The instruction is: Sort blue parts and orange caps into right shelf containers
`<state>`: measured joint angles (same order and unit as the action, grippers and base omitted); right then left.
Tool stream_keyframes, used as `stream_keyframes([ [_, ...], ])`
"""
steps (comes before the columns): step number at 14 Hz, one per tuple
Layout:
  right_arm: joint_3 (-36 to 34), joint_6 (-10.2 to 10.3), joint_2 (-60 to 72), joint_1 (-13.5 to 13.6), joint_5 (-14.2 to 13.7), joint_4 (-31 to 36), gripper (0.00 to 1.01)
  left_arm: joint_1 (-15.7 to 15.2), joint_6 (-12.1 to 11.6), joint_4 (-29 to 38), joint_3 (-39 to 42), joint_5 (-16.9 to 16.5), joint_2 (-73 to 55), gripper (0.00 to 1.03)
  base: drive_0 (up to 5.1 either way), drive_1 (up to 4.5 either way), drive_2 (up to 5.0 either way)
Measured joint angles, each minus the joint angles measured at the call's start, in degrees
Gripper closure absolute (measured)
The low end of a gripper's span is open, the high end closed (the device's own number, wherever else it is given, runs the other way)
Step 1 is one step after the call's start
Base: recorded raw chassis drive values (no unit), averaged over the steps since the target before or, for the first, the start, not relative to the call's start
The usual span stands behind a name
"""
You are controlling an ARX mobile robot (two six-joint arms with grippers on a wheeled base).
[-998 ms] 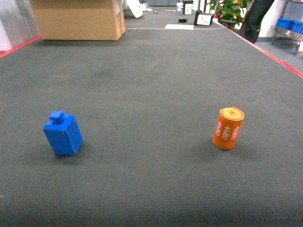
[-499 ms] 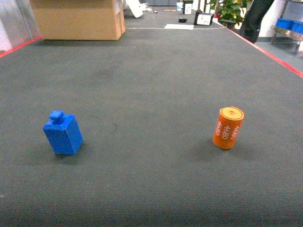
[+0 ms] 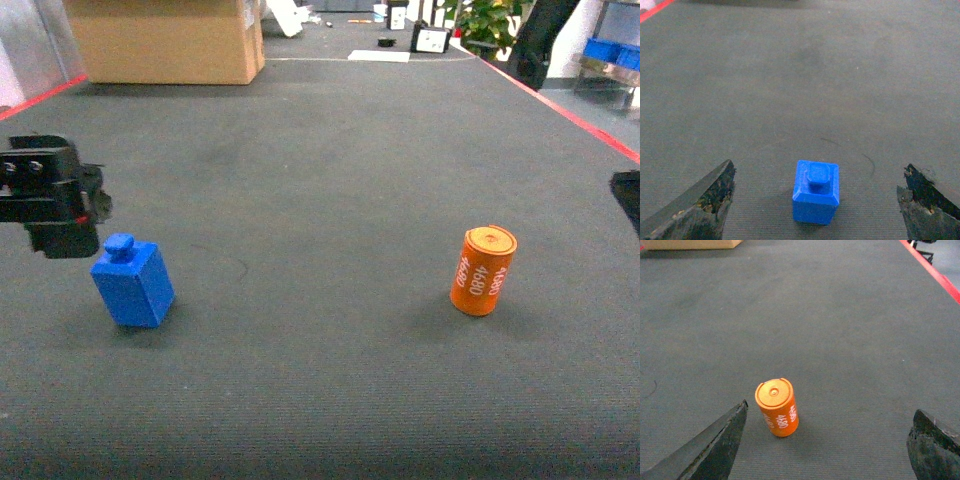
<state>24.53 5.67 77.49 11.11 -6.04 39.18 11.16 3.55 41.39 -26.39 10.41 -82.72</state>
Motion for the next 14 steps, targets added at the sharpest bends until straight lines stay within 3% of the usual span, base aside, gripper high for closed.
stream_keyframes([
  [5,6.5,1.2,12.7,1.8,1.4,2.2,0.03,1.1,0.8,2.5,-5.0,-0.6,-12.2,0.05,0.0,0.00,0.0],
  [8,13.9,2.8,23.9,2.8,1.9,2.7,0.03,-0.2,2.0,3.2,-10.2,-0.7,-21.7,0.05,0.0,0.00,0.0],
  [14,18.0,4.0,30.2,2.8,2.6,2.1,0.03,-1.6,2.0,3.0,-13.9,-1.7,-27.4,0.05,0.0,0.00,0.0],
])
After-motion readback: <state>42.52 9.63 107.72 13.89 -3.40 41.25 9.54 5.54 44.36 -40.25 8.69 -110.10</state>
